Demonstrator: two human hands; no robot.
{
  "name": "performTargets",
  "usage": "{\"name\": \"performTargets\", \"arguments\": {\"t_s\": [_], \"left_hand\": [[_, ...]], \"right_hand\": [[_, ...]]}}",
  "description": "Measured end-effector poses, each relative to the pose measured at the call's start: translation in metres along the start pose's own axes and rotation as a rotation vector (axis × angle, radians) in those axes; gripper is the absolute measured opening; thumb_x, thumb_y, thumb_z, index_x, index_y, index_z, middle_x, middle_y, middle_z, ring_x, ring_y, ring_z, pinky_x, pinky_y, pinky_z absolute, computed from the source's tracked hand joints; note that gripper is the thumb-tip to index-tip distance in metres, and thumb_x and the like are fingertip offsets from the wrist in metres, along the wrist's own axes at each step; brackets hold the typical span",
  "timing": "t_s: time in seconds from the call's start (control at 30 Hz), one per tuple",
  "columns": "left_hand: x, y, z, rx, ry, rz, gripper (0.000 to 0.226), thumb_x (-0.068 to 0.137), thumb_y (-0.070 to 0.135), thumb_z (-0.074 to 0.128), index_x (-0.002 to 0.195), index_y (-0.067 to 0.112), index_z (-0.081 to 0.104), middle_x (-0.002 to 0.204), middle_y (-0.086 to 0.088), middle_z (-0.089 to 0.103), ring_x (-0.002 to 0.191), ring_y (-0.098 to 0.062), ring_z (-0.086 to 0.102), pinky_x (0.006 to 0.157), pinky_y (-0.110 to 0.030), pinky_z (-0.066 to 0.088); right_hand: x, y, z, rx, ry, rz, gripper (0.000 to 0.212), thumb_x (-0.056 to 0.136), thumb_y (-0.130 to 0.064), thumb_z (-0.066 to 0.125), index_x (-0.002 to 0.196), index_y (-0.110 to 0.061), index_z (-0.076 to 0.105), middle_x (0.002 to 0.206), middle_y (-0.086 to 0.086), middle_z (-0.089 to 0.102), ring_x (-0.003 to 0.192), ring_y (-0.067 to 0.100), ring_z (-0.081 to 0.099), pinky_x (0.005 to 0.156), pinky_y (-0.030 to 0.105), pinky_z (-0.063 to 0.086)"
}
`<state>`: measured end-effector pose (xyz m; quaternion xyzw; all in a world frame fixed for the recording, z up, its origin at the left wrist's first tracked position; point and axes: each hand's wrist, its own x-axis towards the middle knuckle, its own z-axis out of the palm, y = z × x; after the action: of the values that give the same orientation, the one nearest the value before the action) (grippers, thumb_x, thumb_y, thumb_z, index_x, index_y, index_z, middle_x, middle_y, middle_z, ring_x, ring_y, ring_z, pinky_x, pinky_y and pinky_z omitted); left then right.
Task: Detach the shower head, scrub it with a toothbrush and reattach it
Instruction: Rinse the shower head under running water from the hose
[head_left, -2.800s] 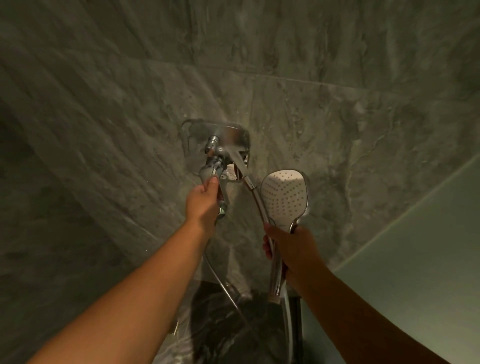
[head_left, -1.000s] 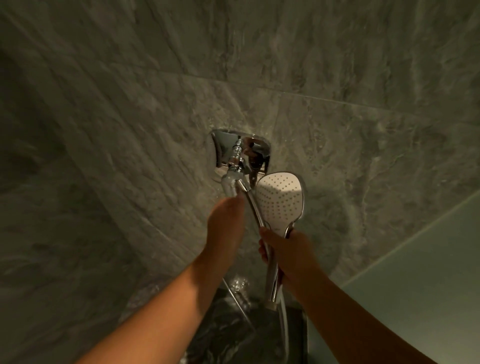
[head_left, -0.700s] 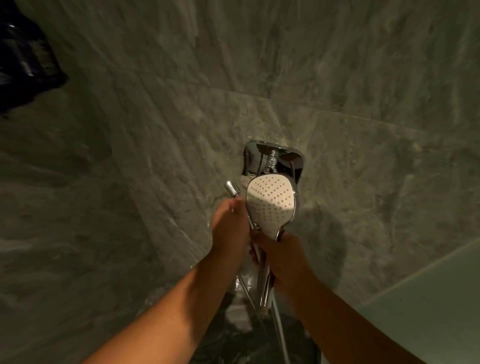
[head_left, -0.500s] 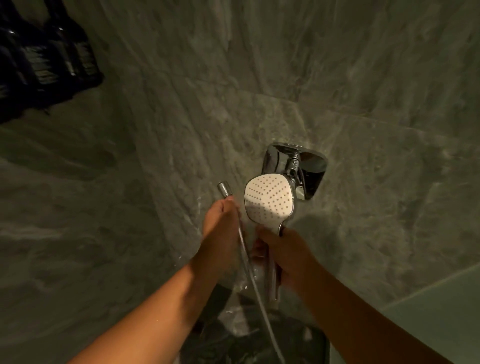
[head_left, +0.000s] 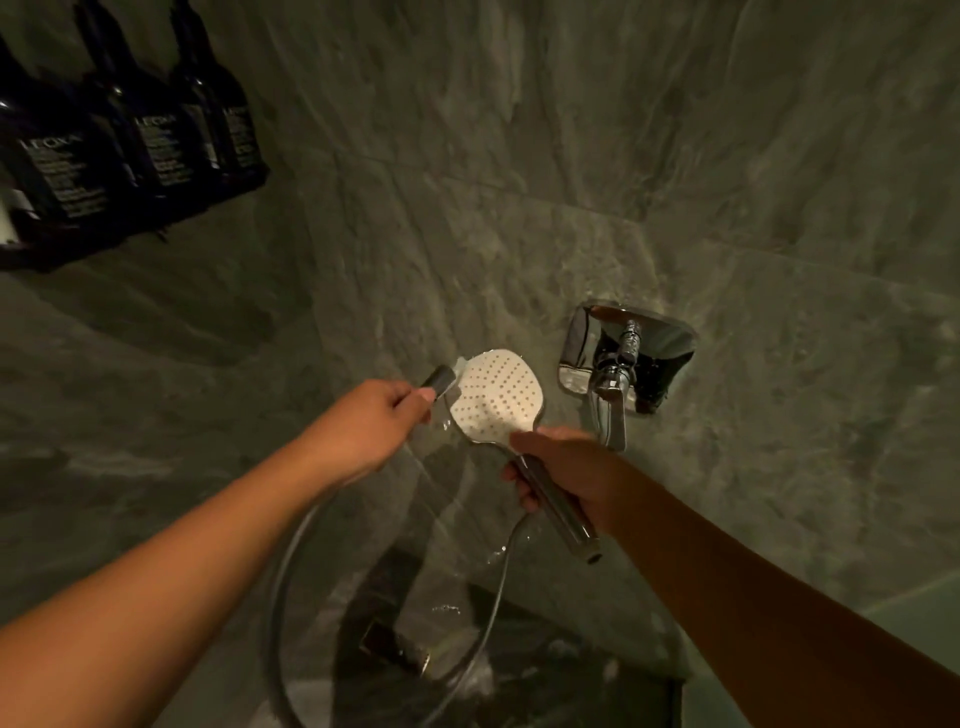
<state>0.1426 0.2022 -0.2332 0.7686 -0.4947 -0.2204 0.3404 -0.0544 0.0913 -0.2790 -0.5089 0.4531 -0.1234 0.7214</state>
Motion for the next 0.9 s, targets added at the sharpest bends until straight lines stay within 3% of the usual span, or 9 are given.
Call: {"name": "performTargets", "arguments": {"t_s": [0.13, 0.27, 0.37, 0.47, 0.57, 0.77, 0.9], "left_hand": [[0.010, 0.009, -0.018, 0.179, -0.066, 0.094, 0.035, 0.098, 0.038, 0.047, 0.081, 0.015, 0.068, 0.053, 0.003, 0.049, 0.050, -0.009, 0.046, 0.052, -0.026, 0.036], [0.017, 0.010, -0.021, 0.282, -0.190, 0.101, 0.034, 0.098, 0.039, 0.047, 0.079, 0.017, 0.065, 0.057, 0.005, 0.050, 0.051, -0.006, 0.045, 0.051, -0.024, 0.035], [0.020, 0.006, -0.018, 0.310, -0.237, 0.106, 0.034, 0.099, 0.038, 0.046, 0.076, 0.017, 0.060, 0.056, 0.007, 0.048, 0.052, -0.004, 0.043, 0.049, -0.020, 0.035], [0.025, 0.005, -0.013, 0.266, -0.155, 0.112, 0.035, 0.100, 0.034, 0.045, 0.071, 0.017, 0.055, 0.057, 0.007, 0.048, 0.052, -0.002, 0.044, 0.046, -0.009, 0.035], [0.033, 0.005, -0.013, 0.202, -0.029, 0.068, 0.039, 0.100, 0.036, 0.043, 0.071, 0.014, 0.056, 0.054, 0.004, 0.048, 0.048, -0.005, 0.045, 0.042, -0.016, 0.032], [0.032, 0.002, -0.003, 0.177, -0.282, 0.036, 0.039, 0.098, 0.044, 0.043, 0.066, 0.025, 0.052, 0.056, 0.001, 0.050, 0.046, -0.014, 0.048, 0.047, -0.023, 0.041], [0.043, 0.004, -0.003, 0.149, -0.153, 0.048, 0.040, 0.100, 0.041, 0.041, 0.069, 0.018, 0.053, 0.058, -0.003, 0.053, 0.044, -0.015, 0.048, 0.038, -0.019, 0.036]], "right_hand": [[0.003, 0.002, 0.008, 0.023, -0.059, 0.056, 0.032, 0.091, -0.026, 0.062, 0.112, -0.001, 0.060, 0.083, 0.015, 0.072, 0.058, 0.020, 0.065, 0.052, 0.031, 0.052], [0.003, -0.006, 0.013, 0.044, -0.089, 0.069, 0.035, 0.095, -0.027, 0.056, 0.116, 0.001, 0.058, 0.080, 0.013, 0.069, 0.053, 0.018, 0.061, 0.045, 0.027, 0.050], [0.004, -0.014, 0.013, 0.026, -0.078, 0.063, 0.030, 0.097, -0.026, 0.054, 0.107, 0.002, 0.059, 0.074, 0.011, 0.067, 0.048, 0.015, 0.058, 0.040, 0.023, 0.045], [0.007, -0.018, 0.009, 0.005, -0.065, 0.065, 0.029, 0.095, -0.027, 0.056, 0.100, 0.001, 0.062, 0.070, 0.011, 0.068, 0.047, 0.016, 0.058, 0.039, 0.023, 0.044], [0.012, -0.019, 0.007, -0.007, -0.066, 0.072, 0.029, 0.095, -0.027, 0.056, 0.099, 0.001, 0.062, 0.069, 0.011, 0.067, 0.047, 0.016, 0.058, 0.039, 0.023, 0.044], [0.020, -0.023, 0.008, -0.040, -0.059, 0.068, 0.030, 0.095, -0.028, 0.054, 0.097, 0.000, 0.063, 0.068, 0.011, 0.068, 0.048, 0.017, 0.058, 0.041, 0.024, 0.045], [0.024, -0.026, 0.010, -0.033, -0.069, 0.067, 0.031, 0.096, -0.029, 0.052, 0.099, 0.000, 0.061, 0.066, 0.010, 0.067, 0.047, 0.016, 0.058, 0.041, 0.024, 0.045]]}}
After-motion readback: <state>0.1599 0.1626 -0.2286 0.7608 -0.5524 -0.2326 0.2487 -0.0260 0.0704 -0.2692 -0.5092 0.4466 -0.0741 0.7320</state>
